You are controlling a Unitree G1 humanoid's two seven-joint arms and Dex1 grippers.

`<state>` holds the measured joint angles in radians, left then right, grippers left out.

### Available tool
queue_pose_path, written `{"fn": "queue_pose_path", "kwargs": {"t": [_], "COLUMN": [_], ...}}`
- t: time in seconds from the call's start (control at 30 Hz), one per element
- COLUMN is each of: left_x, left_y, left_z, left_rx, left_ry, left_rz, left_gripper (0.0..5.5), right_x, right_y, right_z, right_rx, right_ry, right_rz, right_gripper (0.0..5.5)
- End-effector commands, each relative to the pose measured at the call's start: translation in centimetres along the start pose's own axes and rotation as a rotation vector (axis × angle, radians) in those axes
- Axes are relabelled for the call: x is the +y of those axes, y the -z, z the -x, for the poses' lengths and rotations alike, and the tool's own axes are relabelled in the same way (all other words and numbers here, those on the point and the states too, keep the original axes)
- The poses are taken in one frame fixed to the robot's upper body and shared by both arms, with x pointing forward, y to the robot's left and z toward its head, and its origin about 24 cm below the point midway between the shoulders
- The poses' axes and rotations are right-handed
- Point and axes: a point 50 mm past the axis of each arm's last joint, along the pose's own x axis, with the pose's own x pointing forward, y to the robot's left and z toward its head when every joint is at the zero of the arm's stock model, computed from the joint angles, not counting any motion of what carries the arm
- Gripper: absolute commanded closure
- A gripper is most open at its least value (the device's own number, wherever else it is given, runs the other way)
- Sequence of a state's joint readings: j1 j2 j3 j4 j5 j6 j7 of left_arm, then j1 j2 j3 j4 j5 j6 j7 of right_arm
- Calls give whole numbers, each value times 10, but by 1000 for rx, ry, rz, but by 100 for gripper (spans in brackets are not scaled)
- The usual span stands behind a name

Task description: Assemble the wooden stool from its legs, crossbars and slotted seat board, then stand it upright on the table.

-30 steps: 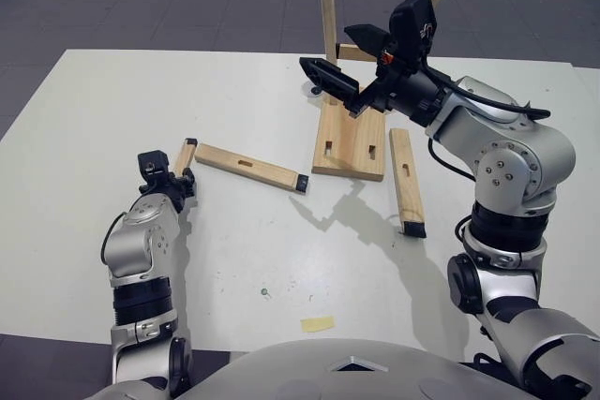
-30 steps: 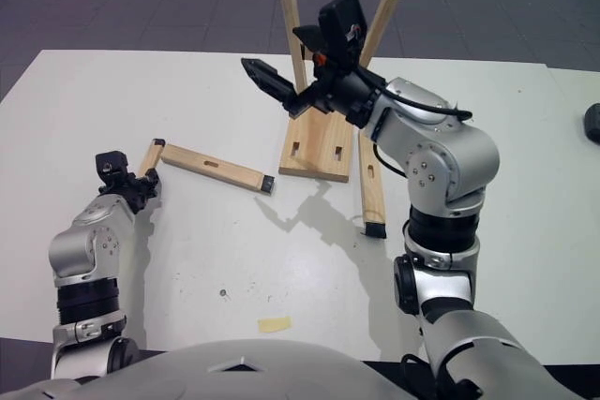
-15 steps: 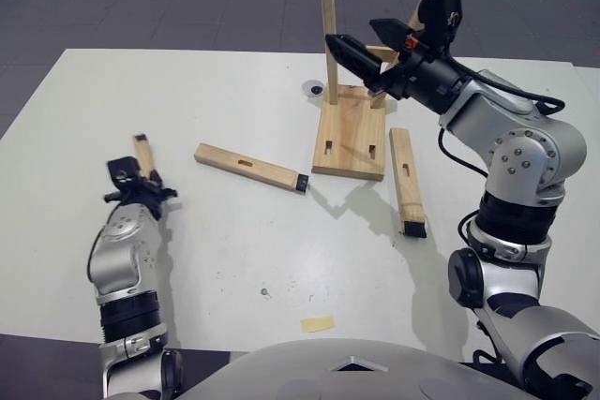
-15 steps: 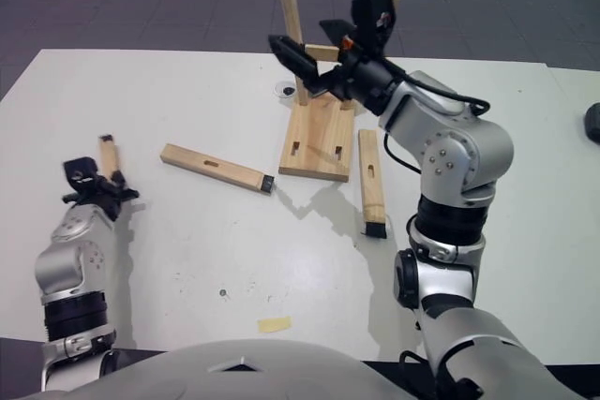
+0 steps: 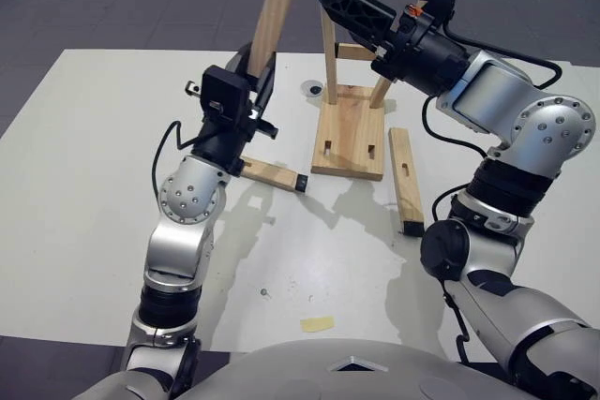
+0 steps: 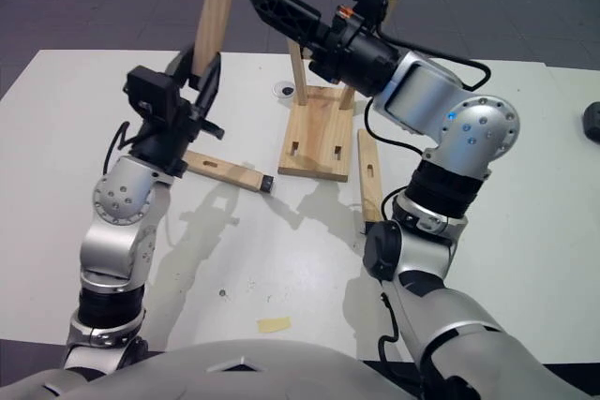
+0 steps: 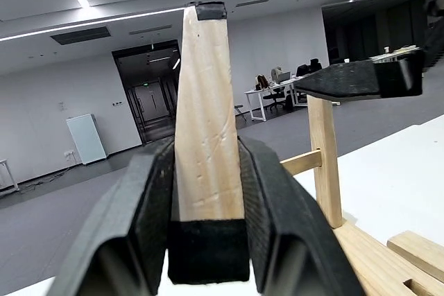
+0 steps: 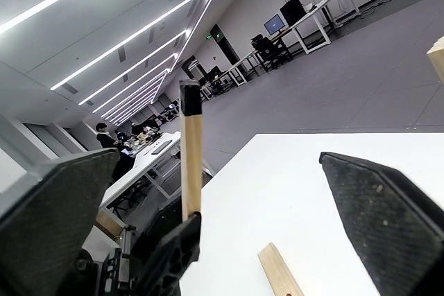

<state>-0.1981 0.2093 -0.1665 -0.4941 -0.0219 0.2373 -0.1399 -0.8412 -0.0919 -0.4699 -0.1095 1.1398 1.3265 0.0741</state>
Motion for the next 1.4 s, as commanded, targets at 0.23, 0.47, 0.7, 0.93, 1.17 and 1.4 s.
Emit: {"fn": "queue_pose_path", "kwargs": {"t": [0.23,0.47,0.7,0.93,1.17,1.4], "left_x": [-16,-17,-20,-18,-18,-16], "left_y": [-3,3,5,7,7,8], "left_z": [-5,-3,-4,-3,-4,-5], "left_rx": [-31,-10,-9,2,1,-3], "left_ry": [47,45,51,39,44,43], "left_rz": [-20,-32,-39,-46,-52,-59], "left_gripper": [420,420,420,420,420,420], "right_x": [5,0,-4,-5,-5,-5], "right_y": [8,4,2,2,3,5], "right_z": [-25,-27,-28,-25,-25,-24], "right_rx": [-5,-26,-38,-47,-57,-62], "right_ry": [-23,-14,-9,-18,-22,-21], "right_rz": [-42,-67,-84,-106,-127,-128], "right_gripper": [10,119,229,332,445,482]}}
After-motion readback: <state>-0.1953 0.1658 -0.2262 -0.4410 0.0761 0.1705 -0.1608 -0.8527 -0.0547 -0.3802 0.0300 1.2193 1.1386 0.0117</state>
